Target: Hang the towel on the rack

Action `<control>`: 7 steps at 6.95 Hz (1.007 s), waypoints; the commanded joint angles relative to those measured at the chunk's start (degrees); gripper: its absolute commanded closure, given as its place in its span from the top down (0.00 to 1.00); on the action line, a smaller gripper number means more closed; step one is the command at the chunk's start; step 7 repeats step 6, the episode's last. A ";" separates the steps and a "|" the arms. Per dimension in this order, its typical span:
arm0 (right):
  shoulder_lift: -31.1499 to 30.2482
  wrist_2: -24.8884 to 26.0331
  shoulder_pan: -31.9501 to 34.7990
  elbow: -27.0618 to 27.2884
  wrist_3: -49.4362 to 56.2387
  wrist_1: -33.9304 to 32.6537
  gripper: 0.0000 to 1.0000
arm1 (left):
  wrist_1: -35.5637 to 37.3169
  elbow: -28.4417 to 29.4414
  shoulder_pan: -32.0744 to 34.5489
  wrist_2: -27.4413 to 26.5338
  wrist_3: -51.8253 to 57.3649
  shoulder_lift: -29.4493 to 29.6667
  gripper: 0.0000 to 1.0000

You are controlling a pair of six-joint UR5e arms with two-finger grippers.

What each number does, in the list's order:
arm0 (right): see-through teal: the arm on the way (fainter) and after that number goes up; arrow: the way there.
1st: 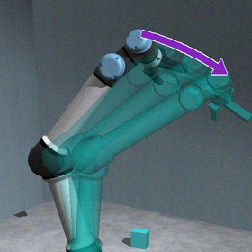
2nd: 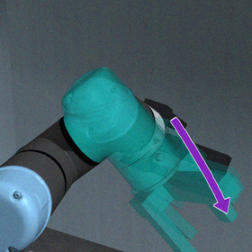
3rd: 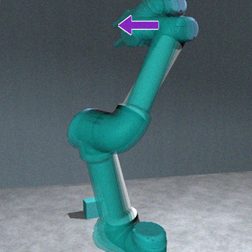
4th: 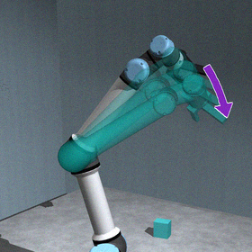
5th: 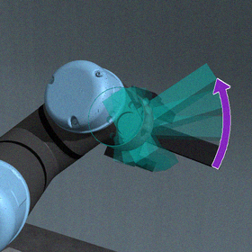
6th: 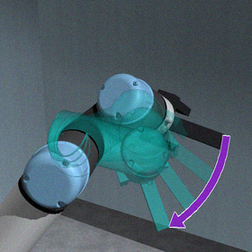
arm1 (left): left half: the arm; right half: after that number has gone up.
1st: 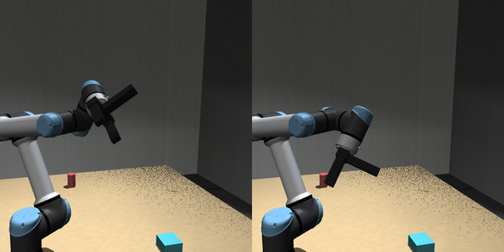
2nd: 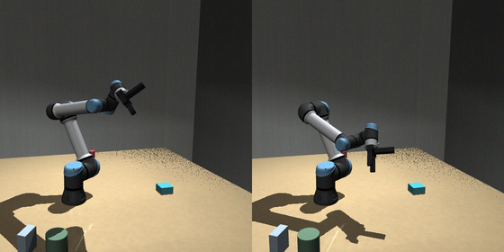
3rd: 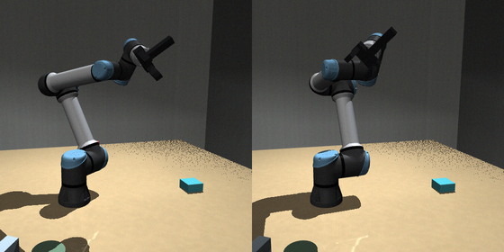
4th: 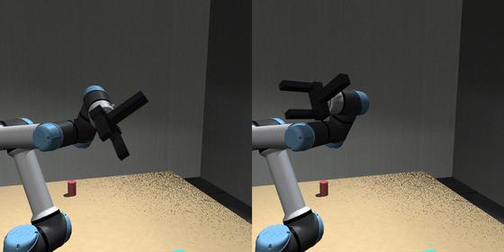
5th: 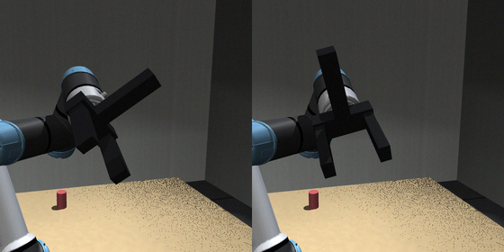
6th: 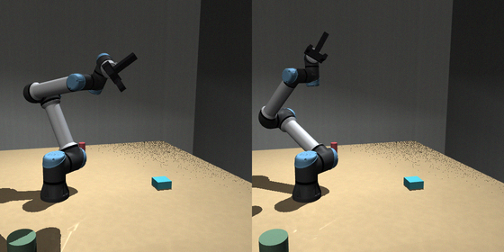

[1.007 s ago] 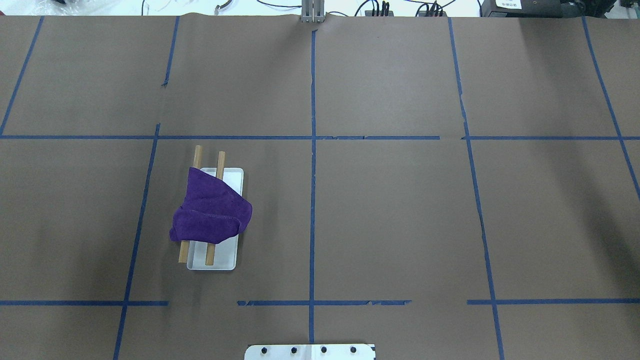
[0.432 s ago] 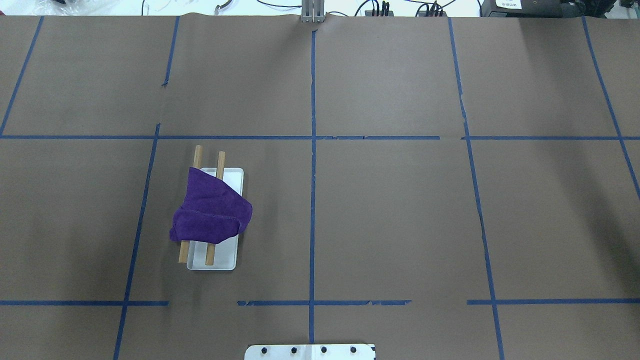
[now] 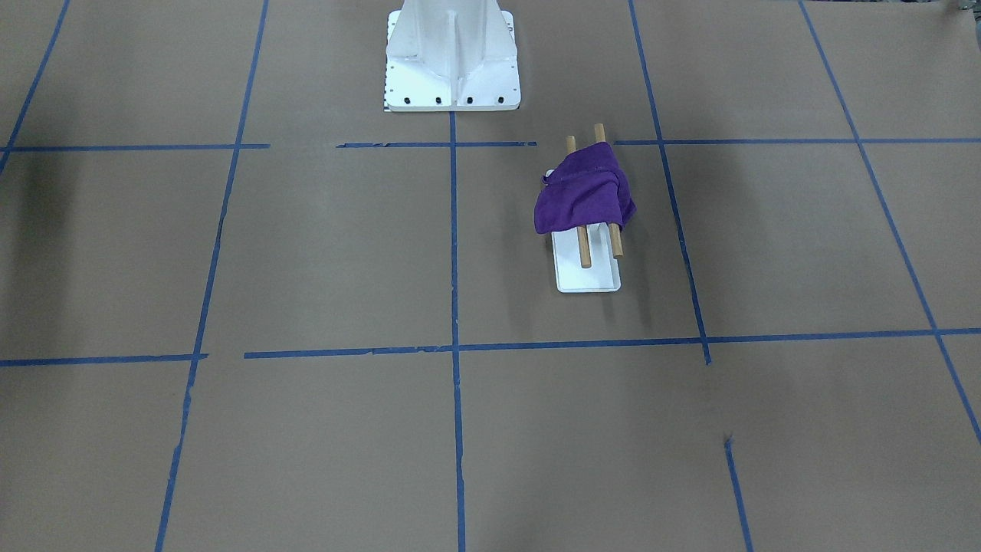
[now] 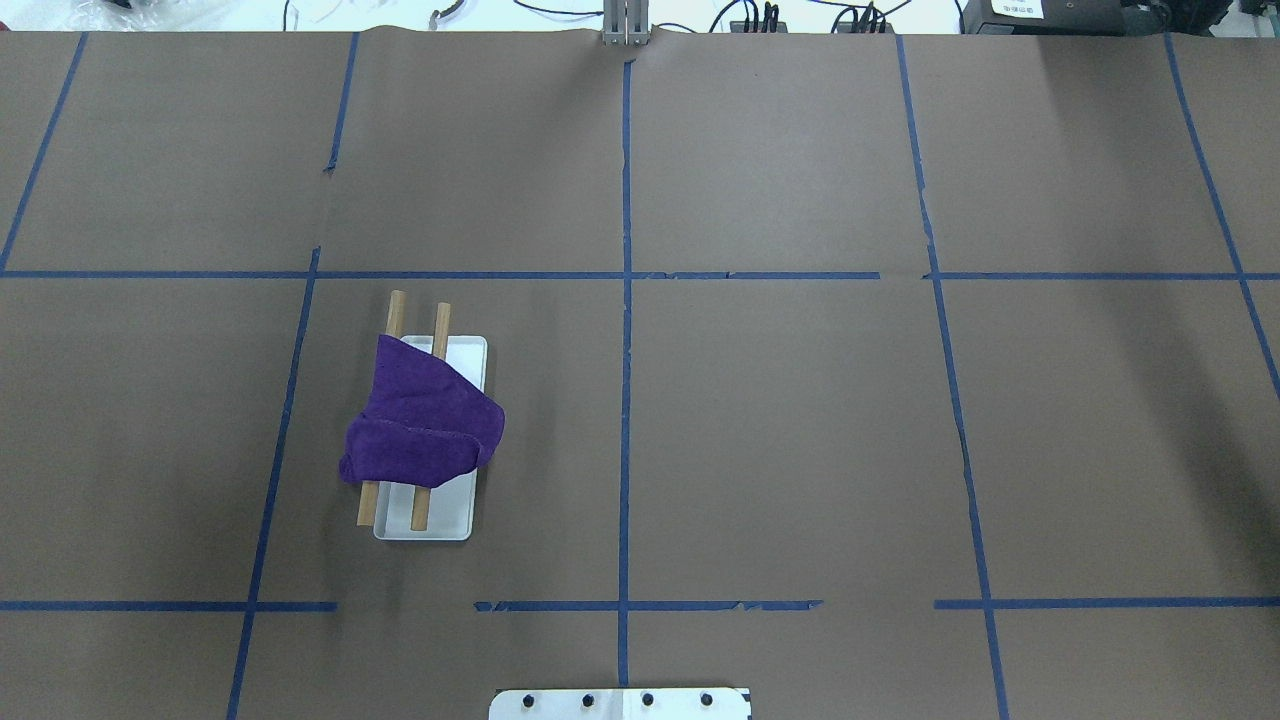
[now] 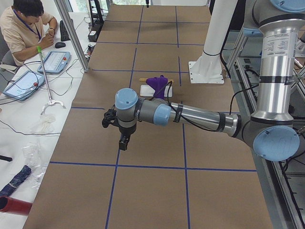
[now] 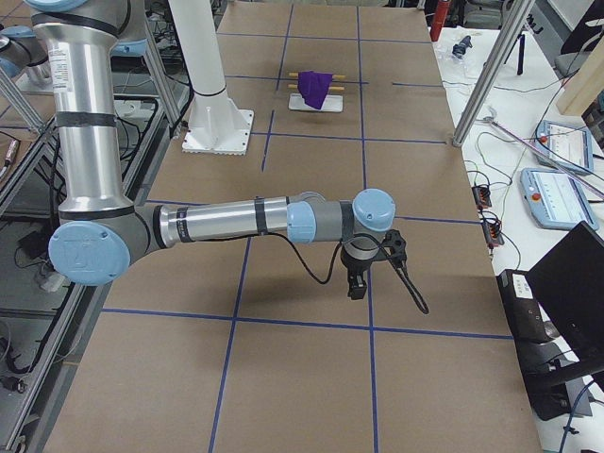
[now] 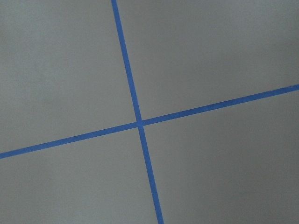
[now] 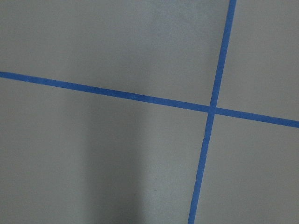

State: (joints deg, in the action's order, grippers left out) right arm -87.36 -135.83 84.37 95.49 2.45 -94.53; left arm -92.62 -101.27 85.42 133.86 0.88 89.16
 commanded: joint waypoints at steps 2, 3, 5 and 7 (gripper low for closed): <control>-0.27 -0.05 0.44 0.31 -0.17 0.05 1.00 | 0.16 0.73 0.01 0.96 0.00 -0.13 1.00; -0.10 -0.23 0.35 0.22 -0.26 0.05 1.00 | 0.16 1.07 -0.08 0.96 0.00 -0.30 1.00; -0.01 -0.84 0.35 0.31 -0.26 0.05 1.00 | 0.07 1.96 -0.08 0.96 0.00 0.57 1.00; -0.09 -0.93 0.35 0.31 -0.26 0.05 1.00 | 0.07 1.87 -0.08 0.96 0.00 0.66 1.00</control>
